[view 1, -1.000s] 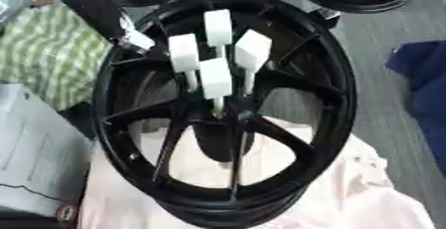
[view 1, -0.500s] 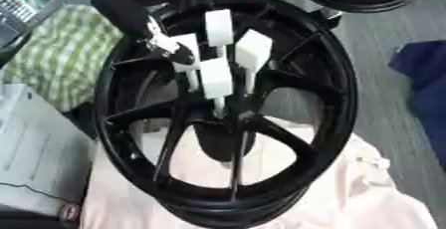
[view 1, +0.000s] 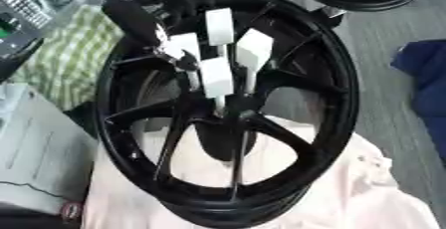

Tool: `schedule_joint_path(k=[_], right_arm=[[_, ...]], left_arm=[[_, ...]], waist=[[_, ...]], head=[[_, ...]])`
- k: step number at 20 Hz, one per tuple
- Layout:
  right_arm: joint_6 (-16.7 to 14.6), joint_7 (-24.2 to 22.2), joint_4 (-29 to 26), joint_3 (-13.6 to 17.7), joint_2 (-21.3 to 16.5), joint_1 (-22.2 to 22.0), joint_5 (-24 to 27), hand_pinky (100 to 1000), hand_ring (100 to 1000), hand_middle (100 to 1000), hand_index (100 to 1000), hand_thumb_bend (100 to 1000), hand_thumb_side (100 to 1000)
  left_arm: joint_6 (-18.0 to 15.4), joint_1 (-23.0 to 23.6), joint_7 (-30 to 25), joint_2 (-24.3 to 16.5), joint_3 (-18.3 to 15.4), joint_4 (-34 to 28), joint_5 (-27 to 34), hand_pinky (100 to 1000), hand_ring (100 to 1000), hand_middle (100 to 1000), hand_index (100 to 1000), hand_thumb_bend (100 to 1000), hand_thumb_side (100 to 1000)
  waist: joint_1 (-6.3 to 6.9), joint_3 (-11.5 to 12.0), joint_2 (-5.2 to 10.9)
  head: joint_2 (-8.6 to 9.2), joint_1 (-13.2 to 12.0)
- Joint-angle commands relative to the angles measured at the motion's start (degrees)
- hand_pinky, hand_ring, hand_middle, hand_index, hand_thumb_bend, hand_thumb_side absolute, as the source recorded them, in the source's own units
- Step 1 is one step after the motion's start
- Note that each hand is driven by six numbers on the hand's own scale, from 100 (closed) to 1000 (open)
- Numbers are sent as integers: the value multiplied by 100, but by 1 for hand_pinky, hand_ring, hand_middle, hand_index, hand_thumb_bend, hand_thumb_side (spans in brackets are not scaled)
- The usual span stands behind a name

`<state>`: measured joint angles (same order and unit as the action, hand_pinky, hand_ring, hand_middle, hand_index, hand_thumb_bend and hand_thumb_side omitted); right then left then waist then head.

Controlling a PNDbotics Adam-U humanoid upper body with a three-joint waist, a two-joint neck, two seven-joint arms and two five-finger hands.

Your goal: Pull the pin out of the wheel hub.

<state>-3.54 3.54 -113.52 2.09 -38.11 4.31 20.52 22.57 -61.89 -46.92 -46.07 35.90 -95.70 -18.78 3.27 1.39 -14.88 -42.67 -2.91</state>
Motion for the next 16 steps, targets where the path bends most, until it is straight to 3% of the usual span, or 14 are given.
schedule_joint_path(k=[1, 7, 11, 16], right_arm=[[8, 9, -107, 30, -102, 50, 6, 748, 657, 645, 752, 440, 469], [15, 20, -107, 27, -88, 58, 6, 748, 657, 645, 752, 444, 471], [11, 25, -107, 27, -81, 59, 9, 748, 656, 644, 752, 443, 470], [13, 25, -107, 25, -63, 49, -1, 748, 657, 643, 752, 443, 471]], left_arm=[[119, -104, -204, -67, -39, 11, -48, 844, 787, 631, 819, 696, 526], [139, -51, -250, -47, -21, 85, -65, 833, 780, 633, 817, 675, 476], [138, -28, -274, -41, -24, 110, -71, 828, 776, 633, 816, 616, 413], [190, 23, -236, -47, -29, 157, -125, 823, 774, 633, 815, 587, 407]], waist=[[-20, -10, 75], [-28, -30, 63], [-37, -39, 62], [-52, -52, 49]], head=[[-11, -28], [-4, -56], [2, -64], [20, -75]])
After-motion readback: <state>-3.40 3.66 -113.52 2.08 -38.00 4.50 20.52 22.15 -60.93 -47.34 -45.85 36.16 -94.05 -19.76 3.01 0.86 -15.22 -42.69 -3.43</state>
